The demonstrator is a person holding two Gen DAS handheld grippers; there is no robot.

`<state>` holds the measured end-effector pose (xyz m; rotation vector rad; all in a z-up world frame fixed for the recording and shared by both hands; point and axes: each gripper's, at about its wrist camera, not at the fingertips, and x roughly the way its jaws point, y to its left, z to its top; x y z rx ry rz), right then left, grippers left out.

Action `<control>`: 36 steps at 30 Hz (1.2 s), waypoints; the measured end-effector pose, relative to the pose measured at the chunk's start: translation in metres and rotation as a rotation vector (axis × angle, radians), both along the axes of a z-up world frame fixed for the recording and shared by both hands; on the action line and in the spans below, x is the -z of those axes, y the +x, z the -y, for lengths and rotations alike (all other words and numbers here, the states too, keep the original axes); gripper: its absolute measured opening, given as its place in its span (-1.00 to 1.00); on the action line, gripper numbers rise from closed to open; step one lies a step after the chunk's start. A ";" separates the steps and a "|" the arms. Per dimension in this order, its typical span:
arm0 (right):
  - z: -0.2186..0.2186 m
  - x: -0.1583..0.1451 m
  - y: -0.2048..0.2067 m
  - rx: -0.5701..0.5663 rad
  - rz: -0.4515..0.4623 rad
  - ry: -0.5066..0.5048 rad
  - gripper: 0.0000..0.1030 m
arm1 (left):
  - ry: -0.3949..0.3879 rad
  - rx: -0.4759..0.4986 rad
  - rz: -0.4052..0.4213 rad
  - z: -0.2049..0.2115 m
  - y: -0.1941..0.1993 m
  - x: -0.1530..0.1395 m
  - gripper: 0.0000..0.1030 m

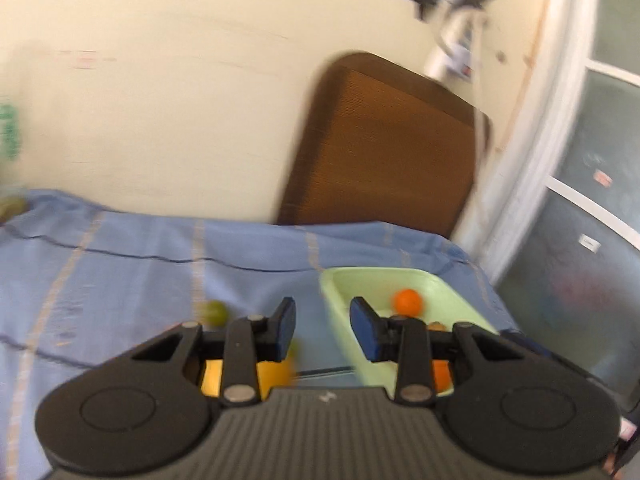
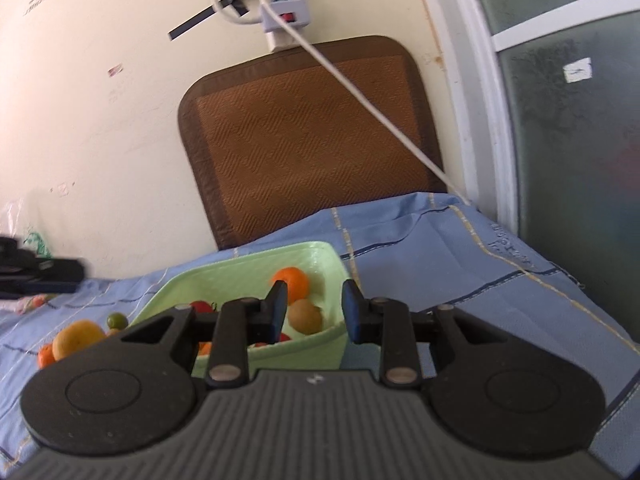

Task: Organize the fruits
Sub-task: 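Move the right tool back to the yellow grapefruit, then grasp the yellow grapefruit with the right tool while the left tool approaches an orange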

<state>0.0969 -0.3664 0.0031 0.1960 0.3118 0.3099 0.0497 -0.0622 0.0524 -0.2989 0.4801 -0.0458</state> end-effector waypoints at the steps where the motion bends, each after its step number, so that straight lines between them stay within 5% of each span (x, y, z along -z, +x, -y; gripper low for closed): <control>1: 0.002 0.000 0.000 0.012 0.002 0.008 -0.37 | 0.008 -0.038 -0.004 -0.012 -0.009 0.002 -0.40; 8: 0.008 0.003 0.004 0.073 -0.011 0.036 -0.37 | 0.039 -0.254 -0.111 -0.073 -0.055 0.048 -0.40; 14: 0.010 -0.001 -0.004 0.138 -0.010 0.057 -0.37 | -0.009 -0.255 -0.114 -0.087 -0.065 0.064 -0.40; 20: -0.041 -0.027 -0.039 -0.089 0.018 0.053 -0.37 | -0.028 -0.201 -0.111 -0.086 -0.066 0.067 -0.39; 26: -0.125 -0.017 -0.039 -0.398 -0.113 -0.006 -0.31 | -0.083 -0.184 -0.094 -0.093 -0.069 0.070 -0.39; 28: -0.146 -0.012 -0.032 -0.414 -0.138 -0.048 0.35 | -0.100 -0.186 -0.087 -0.096 -0.071 0.071 -0.39; 36: -0.202 0.007 -0.009 -0.445 -0.174 -0.203 0.39 | -0.115 -0.170 -0.059 -0.097 -0.073 0.070 -0.39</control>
